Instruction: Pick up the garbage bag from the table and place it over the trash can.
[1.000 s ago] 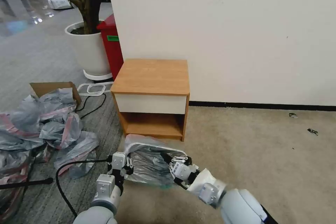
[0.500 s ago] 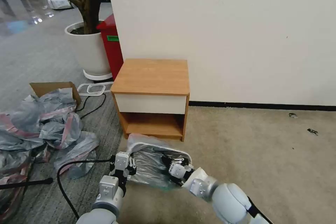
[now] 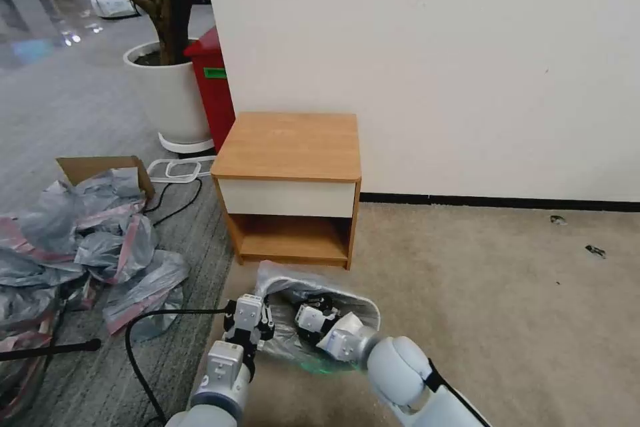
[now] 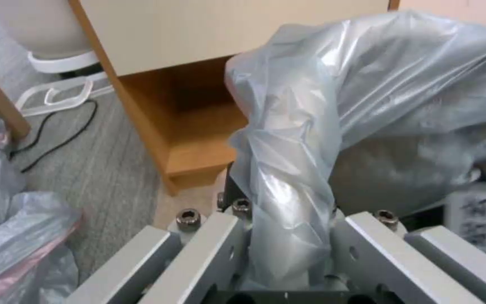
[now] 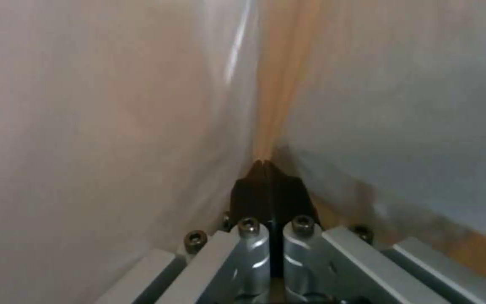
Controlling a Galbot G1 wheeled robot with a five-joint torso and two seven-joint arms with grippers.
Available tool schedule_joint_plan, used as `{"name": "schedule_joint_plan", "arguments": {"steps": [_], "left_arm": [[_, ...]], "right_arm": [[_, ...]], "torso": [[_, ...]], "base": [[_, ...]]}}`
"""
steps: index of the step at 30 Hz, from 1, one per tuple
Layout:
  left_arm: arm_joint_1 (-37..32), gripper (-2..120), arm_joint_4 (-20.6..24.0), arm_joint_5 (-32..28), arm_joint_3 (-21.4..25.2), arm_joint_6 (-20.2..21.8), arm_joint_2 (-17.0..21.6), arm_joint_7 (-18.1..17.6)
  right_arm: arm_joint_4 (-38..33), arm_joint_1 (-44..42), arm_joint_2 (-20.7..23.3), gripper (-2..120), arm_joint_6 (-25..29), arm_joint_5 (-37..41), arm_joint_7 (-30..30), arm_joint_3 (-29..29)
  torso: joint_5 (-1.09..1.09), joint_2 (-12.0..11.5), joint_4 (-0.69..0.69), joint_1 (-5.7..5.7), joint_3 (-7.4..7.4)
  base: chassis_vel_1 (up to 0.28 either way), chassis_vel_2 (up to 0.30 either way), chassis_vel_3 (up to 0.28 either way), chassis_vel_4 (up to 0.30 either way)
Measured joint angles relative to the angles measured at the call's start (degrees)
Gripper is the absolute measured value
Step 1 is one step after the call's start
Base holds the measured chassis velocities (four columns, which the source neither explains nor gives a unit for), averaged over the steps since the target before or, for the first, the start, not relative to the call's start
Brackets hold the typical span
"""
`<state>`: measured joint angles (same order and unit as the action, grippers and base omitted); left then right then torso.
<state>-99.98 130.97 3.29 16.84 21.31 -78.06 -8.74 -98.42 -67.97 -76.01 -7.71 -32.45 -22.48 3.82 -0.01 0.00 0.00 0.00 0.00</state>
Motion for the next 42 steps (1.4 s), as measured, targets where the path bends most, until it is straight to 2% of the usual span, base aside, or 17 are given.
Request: {"name": "schedule_joint_plan", "arguments": {"steps": [14, 24, 26, 34, 37, 38, 39, 42], "left_arm": [[-1.46, 3, 0.59, 0.58, -0.81, -0.03, -0.57, -0.36], [-0.20, 3, -1.12, 0.22, -0.31, -0.07, -0.94, -0.81], [0.72, 3, -1.88, -2.12, 0.75, 0.54, -0.76, -1.27], [2.14, 3, -2.10, -9.64, 3.00, 2.64, -0.56, -2.79], [2.99, 3, -1.64, -15.38, 4.19, 4.35, -0.35, -3.98], [3.41, 3, -1.55, -17.86, 4.72, 4.89, -0.16, -4.39], [3.41, 3, -1.55, -17.86, 4.72, 4.89, -0.16, -4.39], [3.96, 3, -0.87, -24.43, 5.42, 7.15, 0.14, -5.55]], "right_arm": [[4.88, 1.88, -2.27, 0, 0.81, -1.16, 0.17, 0.88], [1.50, 0.33, -0.17, 0, 1.60, 0.89, 0.32, 0.64], [-2.17, -1.30, 1.51, 0, 2.16, 2.85, 0.35, -0.23], [-8.65, -5.68, 5.05, 0, 2.67, 8.36, 0.36, -3.75], [-12.99, -9.39, 7.21, 0, 3.23, 11.86, 0.37, -7.18], [-16.10, -11.72, 7.94, 0, 3.65, 13.81, 0.39, -9.89], [-16.10, -11.72, 7.94, 0, 3.65, 13.81, 0.39, -9.89], [-23.14, -16.88, 8.05, 4, 4.92, 20.01, 0.41, -16.60]], "torso": [[0.01, 0.00, 0.00, 0.00, 0.00], [0.01, 0.00, 0.00, 0.00, 0.00], [0.01, 0.00, 0.00, 0.00, 0.00], [0.00, 0.00, 0.00, 0.00, 0.00], [0.02, 0.00, -0.01, 0.00, -0.01], [0.01, 0.00, 0.00, 0.00, -0.01], [0.01, 0.00, 0.00, 0.00, -0.01], [0.00, 0.00, 0.00, 0.00, -0.01]], "base": [[0.000, 0.000, 0.000, 0.000], [0.000, 0.000, 0.000, 0.000], [0.000, 0.000, 0.000, 0.000], [0.000, 0.000, 0.000, 0.000], [0.000, 0.000, 0.000, 0.000], [0.000, 0.000, 0.000, 0.000], [0.000, 0.000, 0.000, 0.000], [0.000, 0.000, 0.000, 0.000]]}}
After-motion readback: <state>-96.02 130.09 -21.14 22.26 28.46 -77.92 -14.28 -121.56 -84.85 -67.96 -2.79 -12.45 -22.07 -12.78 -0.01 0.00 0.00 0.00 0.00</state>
